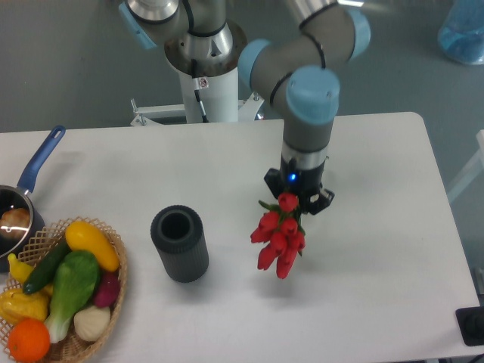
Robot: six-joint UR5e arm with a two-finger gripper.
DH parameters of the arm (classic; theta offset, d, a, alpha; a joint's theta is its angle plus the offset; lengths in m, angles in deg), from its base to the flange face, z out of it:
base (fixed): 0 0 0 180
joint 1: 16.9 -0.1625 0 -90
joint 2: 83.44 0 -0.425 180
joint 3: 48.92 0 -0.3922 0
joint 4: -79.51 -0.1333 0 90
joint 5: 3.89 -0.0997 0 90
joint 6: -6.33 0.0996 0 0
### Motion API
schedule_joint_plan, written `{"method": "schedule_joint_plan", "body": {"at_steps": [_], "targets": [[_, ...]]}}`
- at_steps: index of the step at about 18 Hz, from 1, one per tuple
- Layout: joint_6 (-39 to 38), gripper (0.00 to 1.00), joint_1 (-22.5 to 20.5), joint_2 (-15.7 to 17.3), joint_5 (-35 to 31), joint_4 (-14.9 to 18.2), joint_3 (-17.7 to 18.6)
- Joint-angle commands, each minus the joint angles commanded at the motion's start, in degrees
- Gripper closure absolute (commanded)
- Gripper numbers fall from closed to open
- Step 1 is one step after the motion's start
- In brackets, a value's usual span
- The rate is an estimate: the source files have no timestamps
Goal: Place the flowers on the table
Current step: 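Lower the held tulip bouquet toward the table surface, then lay the tulips on the table and open the gripper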
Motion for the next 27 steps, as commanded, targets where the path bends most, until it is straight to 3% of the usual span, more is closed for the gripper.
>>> {"method": "schedule_joint_plan", "body": {"at_steps": [10,11,12,15,17,18,21,27], "targets": [[-3.2,0.74,0.0,-0.8,1.8,0.3,0.2],[-3.2,0.70,0.0,-0.9,1.8,0.3,0.1],[-3.2,0.59,0.0,-1.1,1.8,0.3,0.1],[-3.2,0.57,0.0,-1.3,1.7,0.3,0.0],[-2.9,0.41,-0.1,-1.3,1.7,0.1,0.0],[-2.8,0.26,-0.1,-1.3,1.7,0.0,-0.1],[-3.2,0.00,-0.3,-1.3,1.7,0.0,-0.9],[-5.9,0.00,-1.1,-0.4,1.8,-0.8,-3.4]]}}
